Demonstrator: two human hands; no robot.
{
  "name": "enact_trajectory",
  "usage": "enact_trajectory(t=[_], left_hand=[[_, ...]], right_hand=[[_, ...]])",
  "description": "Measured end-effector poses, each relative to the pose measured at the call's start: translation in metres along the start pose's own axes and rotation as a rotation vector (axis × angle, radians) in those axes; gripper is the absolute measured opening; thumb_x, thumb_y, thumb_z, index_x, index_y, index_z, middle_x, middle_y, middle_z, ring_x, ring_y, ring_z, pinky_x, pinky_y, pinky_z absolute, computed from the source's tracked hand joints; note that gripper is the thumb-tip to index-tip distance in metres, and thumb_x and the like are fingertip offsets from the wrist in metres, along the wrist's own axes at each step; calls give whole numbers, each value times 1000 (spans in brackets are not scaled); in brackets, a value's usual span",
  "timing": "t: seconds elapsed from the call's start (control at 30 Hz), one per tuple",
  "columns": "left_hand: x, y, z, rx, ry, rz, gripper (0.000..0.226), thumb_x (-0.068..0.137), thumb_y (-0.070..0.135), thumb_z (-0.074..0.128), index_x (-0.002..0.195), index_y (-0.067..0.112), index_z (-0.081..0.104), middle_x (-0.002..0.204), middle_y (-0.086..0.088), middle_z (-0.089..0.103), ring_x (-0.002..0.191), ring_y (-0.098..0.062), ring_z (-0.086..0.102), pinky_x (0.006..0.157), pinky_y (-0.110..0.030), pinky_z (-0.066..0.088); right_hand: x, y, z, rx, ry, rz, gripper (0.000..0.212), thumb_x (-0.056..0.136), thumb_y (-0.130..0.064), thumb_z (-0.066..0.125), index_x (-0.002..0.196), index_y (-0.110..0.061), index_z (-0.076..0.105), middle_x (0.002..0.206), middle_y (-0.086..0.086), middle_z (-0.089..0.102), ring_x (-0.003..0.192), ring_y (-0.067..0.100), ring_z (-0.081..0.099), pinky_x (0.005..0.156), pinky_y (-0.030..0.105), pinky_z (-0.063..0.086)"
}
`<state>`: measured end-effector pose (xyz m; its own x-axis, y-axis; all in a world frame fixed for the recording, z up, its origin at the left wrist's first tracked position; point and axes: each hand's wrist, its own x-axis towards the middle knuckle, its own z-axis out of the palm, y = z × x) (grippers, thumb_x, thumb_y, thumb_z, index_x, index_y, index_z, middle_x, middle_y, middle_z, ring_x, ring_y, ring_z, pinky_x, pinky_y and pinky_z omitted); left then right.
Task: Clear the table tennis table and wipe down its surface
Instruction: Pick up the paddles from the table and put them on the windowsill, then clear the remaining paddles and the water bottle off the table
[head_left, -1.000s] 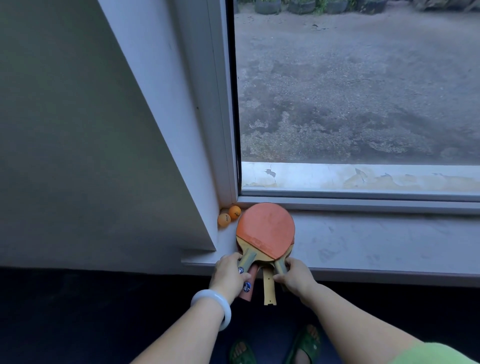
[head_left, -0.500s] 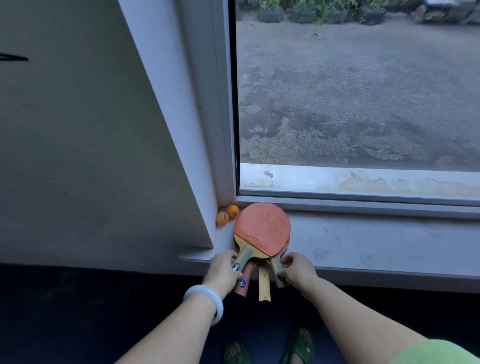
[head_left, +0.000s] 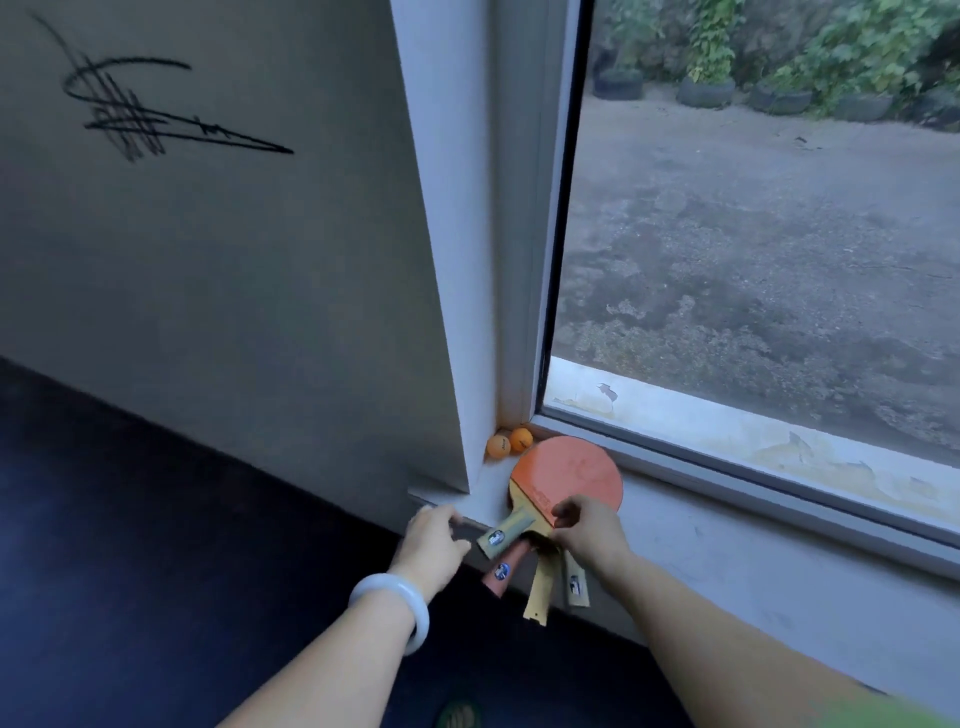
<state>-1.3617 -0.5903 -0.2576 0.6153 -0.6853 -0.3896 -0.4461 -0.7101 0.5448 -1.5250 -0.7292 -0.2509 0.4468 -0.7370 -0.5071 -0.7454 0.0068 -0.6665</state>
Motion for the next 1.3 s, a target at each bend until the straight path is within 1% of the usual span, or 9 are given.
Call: enact_trajectory(t=[0.17, 0.33, 0.43, 0.6, 0.8, 0.87, 0.97, 1.1, 1.3], left_hand=[[-54, -12, -23, -55, 188, -147, 27, 90, 19, 66, 117, 17, 61, 106, 4, 46, 104, -15, 53, 89, -26, 45], [-122, -38, -41, -127, 377, -331, 27, 91, 20, 65, 117, 18, 60, 109, 4, 46, 102, -14, 47, 83, -27, 45], [-173, -52, -54, -157, 478, -408, 27, 92, 20, 64, 119, 19, 59, 112, 5, 49, 106, -14, 47, 78, -23, 41], [-278, -79, -79, -170, 659, -602, 30, 92, 21, 64, 122, 19, 59, 117, 3, 52, 115, -17, 48, 91, -27, 43], [-423, -110, -93, -220, 871, -853, 35, 92, 28, 64, 126, 22, 56, 123, 3, 48, 122, -21, 43, 100, -40, 45], [-477, -119, -90, -237, 929, -921, 36, 92, 30, 65, 126, 21, 55, 125, 2, 46, 119, -21, 45, 92, -36, 48], [-563, -128, -75, -269, 1009, -1000, 36, 91, 28, 66, 124, 19, 55, 124, 1, 48, 108, -15, 50, 83, -27, 46], [-683, -125, -34, -275, 1075, -1148, 34, 89, 26, 70, 120, 18, 58, 123, -1, 51, 103, -13, 52, 89, -23, 43], [-861, -94, 56, -313, 1163, -1382, 35, 87, 27, 71, 119, 16, 60, 119, -4, 53, 109, -20, 55, 95, -30, 45]], right_hand=[[-11, -36, 4, -163, -213, -275, 29, 83, -6, 70, 111, -11, 63, 102, 4, 66, 97, 20, 63, 87, 32, 53], [-32, -72, 24, -327, -353, -523, 34, 83, -6, 70, 116, -12, 64, 109, 3, 67, 98, 15, 61, 79, 17, 42], [-55, -95, 45, -447, -417, -657, 31, 82, -8, 70, 113, -11, 65, 109, 1, 67, 99, 15, 60, 79, 21, 42], [-125, -143, 98, -557, -580, -917, 33, 79, -12, 74, 111, -10, 65, 106, 4, 67, 101, 22, 62, 79, 24, 43], [-253, -180, 172, -664, -767, -1216, 25, 82, -15, 73, 103, -6, 61, 100, 6, 64, 92, 23, 60, 75, 28, 44], [-304, -186, 194, -707, -834, -1321, 26, 86, -17, 72, 108, -9, 62, 101, 4, 62, 92, 19, 57, 71, 21, 36], [-389, -182, 222, -796, -925, -1445, 32, 90, -21, 69, 119, -9, 63, 113, 8, 68, 106, 21, 62, 79, 21, 40], [-508, -150, 248, -869, -1033, -1617, 35, 90, -23, 68, 122, -10, 62, 117, 8, 68, 109, 21, 63, 89, 22, 43], [-676, -59, 263, -940, -1210, -1770, 33, 91, -22, 67, 121, -10, 61, 118, 5, 65, 106, 21, 62, 74, 18, 42]])
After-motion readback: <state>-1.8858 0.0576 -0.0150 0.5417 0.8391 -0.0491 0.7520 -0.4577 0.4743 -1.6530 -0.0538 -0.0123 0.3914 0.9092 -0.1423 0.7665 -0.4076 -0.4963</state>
